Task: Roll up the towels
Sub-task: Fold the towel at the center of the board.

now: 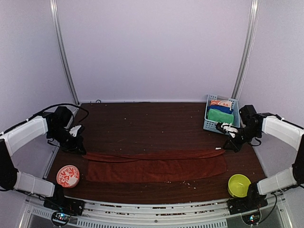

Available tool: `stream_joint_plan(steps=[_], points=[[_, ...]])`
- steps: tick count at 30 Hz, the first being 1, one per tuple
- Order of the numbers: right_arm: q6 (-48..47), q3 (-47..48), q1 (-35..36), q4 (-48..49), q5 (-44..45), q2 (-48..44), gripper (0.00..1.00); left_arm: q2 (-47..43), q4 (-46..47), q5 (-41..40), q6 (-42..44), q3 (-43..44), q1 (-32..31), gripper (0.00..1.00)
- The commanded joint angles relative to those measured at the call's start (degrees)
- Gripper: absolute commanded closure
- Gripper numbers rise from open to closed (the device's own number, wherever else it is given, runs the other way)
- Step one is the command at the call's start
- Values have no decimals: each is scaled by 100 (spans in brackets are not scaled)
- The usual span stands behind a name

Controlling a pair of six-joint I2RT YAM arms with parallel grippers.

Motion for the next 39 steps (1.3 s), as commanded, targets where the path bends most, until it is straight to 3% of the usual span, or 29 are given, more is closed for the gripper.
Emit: stream_joint_plan(steps=[1,7,19,29,34,39], points=[[-409,-84,-165,-383,-19,-212,100,-36,-335,-152,-136,-134,19,100],[-1215,-365,-244,-749,-120,-298,100,62,-470,-226,-245,-317,-133,100],[-1808,-562,-254,-935,-307,-180,100,598,-328,-619,-344,-84,-423,100],[-1226,340,-444,-514,-258,364,100,923,688,-1352,506,1448,-432,100],[-794,1006,-710,-149,-356,728,100,728,1715,-1122,878,1264,-433,100],[-715,993,-763,59,-384,725,100,470,2208,-863,1019,929,-433,100]])
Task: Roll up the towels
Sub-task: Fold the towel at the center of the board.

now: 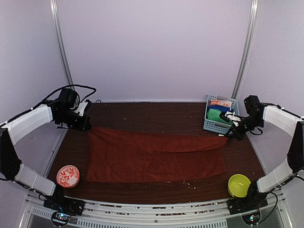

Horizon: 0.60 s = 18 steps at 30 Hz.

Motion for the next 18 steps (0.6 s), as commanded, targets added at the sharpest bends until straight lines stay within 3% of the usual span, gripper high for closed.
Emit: stream_joint_plan(steps=[1,12,18], points=[[104,-109,-62,180,-72,-60,100,-321,683,167,371,-283,-7,100],[-390,-807,-71,184,-287,-434,100,-1684,1367,900,1999,-1380,-34,100],[-738,-906,-71,-152,-369,-568,100,-1912,1046,964,2163,-1487,-42,100]])
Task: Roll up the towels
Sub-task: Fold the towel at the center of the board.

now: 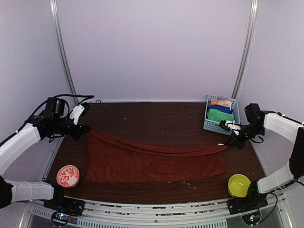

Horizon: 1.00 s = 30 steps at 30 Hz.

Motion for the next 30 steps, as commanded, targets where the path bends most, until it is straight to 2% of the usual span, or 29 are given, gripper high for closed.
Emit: stream_joint_plan(steps=[1,14,20,23,27,30], points=[[-305,-139,-38,-277,-178,-184,100,-73,177,162,347,-145,-27,100],[-998,-317,-40,-1050,-299,-223,100,413,-94,37,267,-21,-31,100],[-1443,-360,-30,-1504,-163,-259,100,344,-320,814,222,167,-105,100],[-1622,-354,-22,-1733,-35,-112,100,401,-602,838,291,479,-115,100],[-1733,-441,-19,-1781,81,-161,100,774,-1378,579,844,939,-111,100],[-1776,-535,21,-1748,169,-244,100,857,-1501,699,992,996,-161,100]])
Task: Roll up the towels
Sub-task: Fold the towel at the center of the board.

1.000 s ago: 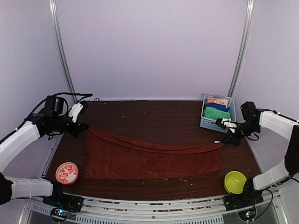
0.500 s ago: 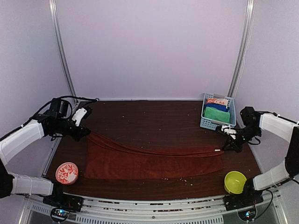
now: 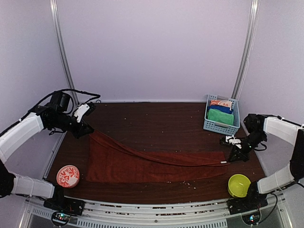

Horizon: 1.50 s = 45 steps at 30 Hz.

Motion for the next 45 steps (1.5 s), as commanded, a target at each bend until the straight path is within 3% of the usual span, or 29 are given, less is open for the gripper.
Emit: stream_joint_plan(steps=[1,5,9,16,26,36,45], points=[[-220,-179,40,-185,266,-117,100,190,-521,184,474,196,-99,100],[-233,-282,97,-156,376,-117,100,322,-869,213,658,397,-268,100],[-204,-328,176,-82,433,-85,100,701,-1462,-460,709,661,-591,100],[-189,-414,305,-1,589,44,100,816,-1858,-949,712,820,-777,100],[-61,-538,666,106,880,38,100,814,-2258,-1016,1052,119,-1571,100],[47,-565,784,201,1034,195,100,635,-2408,-2030,908,-305,-1590,97],[-40,-417,777,21,1142,-12,100,310,-2490,-1885,1010,-420,-1589,100]])
